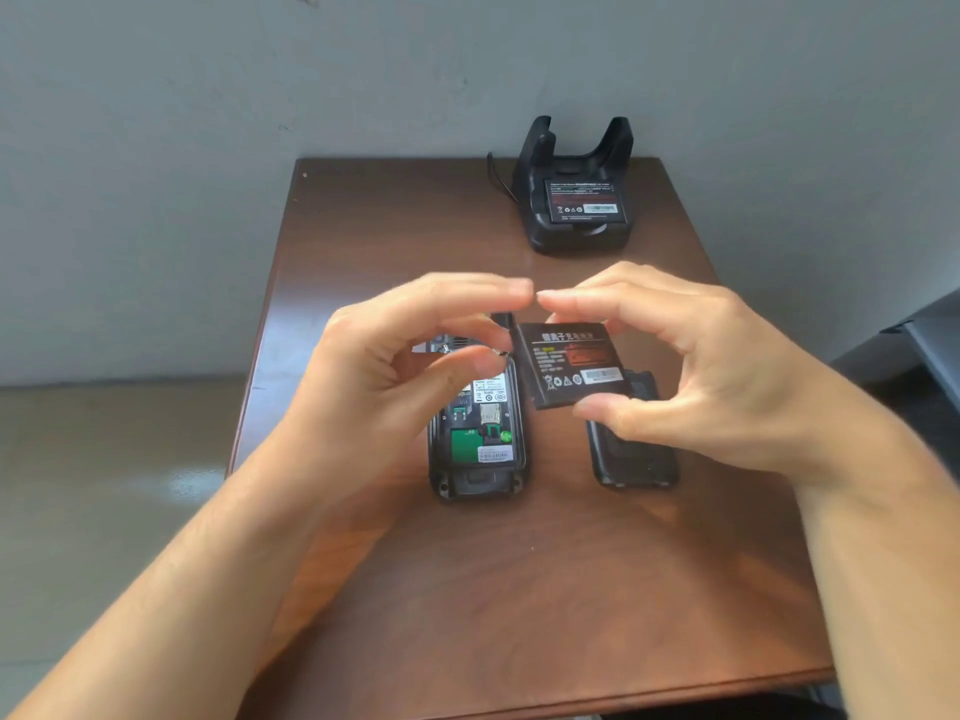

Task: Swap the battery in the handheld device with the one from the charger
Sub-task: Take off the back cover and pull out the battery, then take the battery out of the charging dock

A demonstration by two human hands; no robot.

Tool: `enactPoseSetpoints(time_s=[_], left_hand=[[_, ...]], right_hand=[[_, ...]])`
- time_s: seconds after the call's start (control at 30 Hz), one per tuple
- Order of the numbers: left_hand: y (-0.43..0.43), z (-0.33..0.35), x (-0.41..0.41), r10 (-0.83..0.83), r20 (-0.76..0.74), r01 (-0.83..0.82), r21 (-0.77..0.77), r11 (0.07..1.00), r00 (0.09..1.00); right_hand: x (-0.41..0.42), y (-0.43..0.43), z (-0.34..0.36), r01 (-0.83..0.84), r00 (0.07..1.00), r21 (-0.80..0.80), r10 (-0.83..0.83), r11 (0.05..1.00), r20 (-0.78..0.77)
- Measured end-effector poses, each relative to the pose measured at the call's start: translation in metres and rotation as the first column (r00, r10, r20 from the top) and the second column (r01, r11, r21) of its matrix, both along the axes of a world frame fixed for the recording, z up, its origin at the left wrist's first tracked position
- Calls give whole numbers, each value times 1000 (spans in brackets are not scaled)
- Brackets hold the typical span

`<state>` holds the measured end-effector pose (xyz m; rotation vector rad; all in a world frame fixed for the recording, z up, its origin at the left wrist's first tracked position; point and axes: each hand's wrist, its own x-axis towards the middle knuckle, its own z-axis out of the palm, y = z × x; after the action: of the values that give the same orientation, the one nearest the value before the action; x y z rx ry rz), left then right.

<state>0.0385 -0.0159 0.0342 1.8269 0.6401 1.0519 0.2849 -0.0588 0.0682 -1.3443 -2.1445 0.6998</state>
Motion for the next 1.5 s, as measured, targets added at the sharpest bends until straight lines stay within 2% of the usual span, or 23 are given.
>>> enactPoseSetpoints(time_s=[0.07,0.2,0.37,0.47,0.57,0.97,1.03,1.13,1.2,1.3,1.37,1.5], left_hand=[[2,-1,-1,60,45,-57,-74,996,997],[10,-4,-10,163,35,-159,-91,983,986],[17,-14,-19,343,-123,-345,5,939,931],[24,-20,-26,438,-225,-449,5,894,870],[28,-22,-31,471,-260,-495,-31,868,843],[29,-31,-31,444,-281,-482,-82,872,851],[28,-32,-29,449,-265,-478,-53,877,853],[25,-32,-27,465,-215,-457,90,885,859],[22,-31,-24,451,-205,-428,148,892,869],[23,-32,-25,436,-196,-413,145,899,879],[25,-33,-26,416,-164,-396,141,908,895],[25,-32,-28,354,-145,-336,133,932,924]], right_hand=[[9,5,-5,53,996,39,-55,998,64],[23,15,-19,156,975,33,-159,987,152],[28,24,-38,239,941,0,-231,971,248],[30,28,-43,283,916,15,-275,959,293],[31,30,-44,314,900,18,-304,949,313],[30,34,-45,321,886,-15,-294,947,359],[28,33,-45,323,885,-21,-294,946,360],[26,32,-39,352,888,-14,-329,936,322],[24,34,-31,392,883,42,-389,919,262],[18,51,-23,416,868,164,-445,894,221],[20,70,-21,410,854,209,-454,888,255],[28,108,-15,380,813,198,-429,903,393]])
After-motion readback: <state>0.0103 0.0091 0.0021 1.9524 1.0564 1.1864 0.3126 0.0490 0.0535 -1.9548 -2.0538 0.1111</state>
